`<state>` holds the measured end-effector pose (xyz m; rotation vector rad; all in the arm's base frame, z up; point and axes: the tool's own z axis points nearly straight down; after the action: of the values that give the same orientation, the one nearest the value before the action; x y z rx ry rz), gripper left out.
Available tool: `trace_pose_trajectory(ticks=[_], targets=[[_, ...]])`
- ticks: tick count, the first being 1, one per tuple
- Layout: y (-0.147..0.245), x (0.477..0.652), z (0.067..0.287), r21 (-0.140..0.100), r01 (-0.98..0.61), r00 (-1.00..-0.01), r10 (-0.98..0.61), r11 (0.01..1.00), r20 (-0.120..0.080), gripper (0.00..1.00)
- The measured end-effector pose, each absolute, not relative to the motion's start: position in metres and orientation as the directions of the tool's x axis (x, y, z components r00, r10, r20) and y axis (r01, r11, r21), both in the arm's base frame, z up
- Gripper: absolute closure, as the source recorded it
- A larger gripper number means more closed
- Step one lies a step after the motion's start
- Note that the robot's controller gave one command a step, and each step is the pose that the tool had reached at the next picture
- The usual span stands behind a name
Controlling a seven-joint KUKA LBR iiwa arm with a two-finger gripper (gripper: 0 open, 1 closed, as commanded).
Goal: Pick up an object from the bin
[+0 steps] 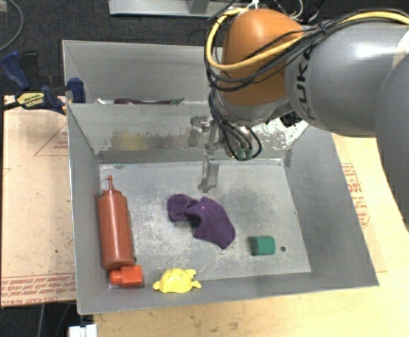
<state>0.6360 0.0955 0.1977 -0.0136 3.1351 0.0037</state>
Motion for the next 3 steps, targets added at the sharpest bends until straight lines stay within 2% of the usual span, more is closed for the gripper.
trace_pose_trajectory(ticks=[1, 2, 3], targets=[[0.089, 0.607, 0.14, 0.002, -0.056, -0.998, -0.056, 0.998, -0.004, 0.0], [0.065, 0.603, 0.11, 0.004, -0.059, -0.998, -0.058, 0.998, -0.004, 0.0], [0.071, 0.604, 0.072, 0.005, 0.082, -0.997, 0.082, 0.997, -0.006, 1.0]])
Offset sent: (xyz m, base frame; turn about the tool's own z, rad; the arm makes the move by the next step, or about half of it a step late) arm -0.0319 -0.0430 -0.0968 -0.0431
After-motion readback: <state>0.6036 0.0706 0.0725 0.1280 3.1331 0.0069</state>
